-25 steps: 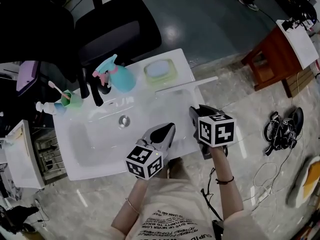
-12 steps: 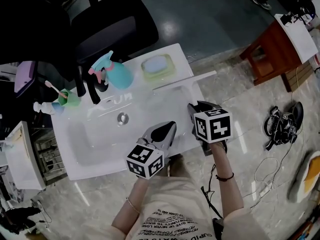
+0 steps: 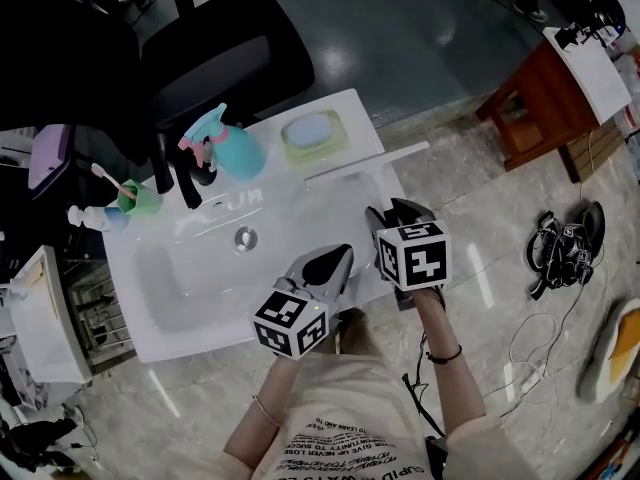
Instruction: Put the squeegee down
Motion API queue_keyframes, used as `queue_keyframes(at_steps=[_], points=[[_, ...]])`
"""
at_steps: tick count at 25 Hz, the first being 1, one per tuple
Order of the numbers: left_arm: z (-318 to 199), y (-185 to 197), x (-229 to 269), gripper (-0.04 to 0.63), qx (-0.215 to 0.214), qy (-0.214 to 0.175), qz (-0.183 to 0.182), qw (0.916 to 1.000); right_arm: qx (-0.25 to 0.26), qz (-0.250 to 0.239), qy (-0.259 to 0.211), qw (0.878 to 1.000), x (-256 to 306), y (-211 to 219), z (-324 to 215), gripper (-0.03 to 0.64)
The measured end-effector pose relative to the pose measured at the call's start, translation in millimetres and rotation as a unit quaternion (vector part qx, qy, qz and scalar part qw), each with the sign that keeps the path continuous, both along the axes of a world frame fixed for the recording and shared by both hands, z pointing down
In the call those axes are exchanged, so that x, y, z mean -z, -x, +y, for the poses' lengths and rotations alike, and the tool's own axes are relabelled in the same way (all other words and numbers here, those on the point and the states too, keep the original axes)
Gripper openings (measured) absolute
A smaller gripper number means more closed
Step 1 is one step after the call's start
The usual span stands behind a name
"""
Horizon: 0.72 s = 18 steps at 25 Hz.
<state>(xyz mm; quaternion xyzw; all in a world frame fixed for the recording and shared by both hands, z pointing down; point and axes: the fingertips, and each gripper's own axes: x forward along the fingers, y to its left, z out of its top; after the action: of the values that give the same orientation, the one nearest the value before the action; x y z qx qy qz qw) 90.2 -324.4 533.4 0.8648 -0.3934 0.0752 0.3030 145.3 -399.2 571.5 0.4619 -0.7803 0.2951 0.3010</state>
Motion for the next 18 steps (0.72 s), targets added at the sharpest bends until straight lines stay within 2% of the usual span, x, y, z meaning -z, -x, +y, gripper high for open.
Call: queue_keyframes(at_steps=[7,11,14,18], points=[[-3.6,5.3,14.9,0.023,0.0,-0.023,0.0,0.9997,-0.019,-0.015,-0.068,0.997,32.6,-5.5,-9.1,0.169],[-3.5,8.6,27.5,0.023,-0.006,-0.046,-0.008,0.9989,-0.011,-0.015,-0.105,0.994,52.0,-8.0,-5.7,0.082],[-5.4,11.6,39.6,0.023,-0.007,-0.067,-0.013,0.9976,-0.002,-0.013,-0.128,0.992,63.8,-10.3,-1.0,0.041],[-7.7,13.3,56.9,0.023,-0.009,-0.098,-0.012,0.9951,0.009,-0.027,-0.153,0.988,77.9,-10.6,7.4,0.018]])
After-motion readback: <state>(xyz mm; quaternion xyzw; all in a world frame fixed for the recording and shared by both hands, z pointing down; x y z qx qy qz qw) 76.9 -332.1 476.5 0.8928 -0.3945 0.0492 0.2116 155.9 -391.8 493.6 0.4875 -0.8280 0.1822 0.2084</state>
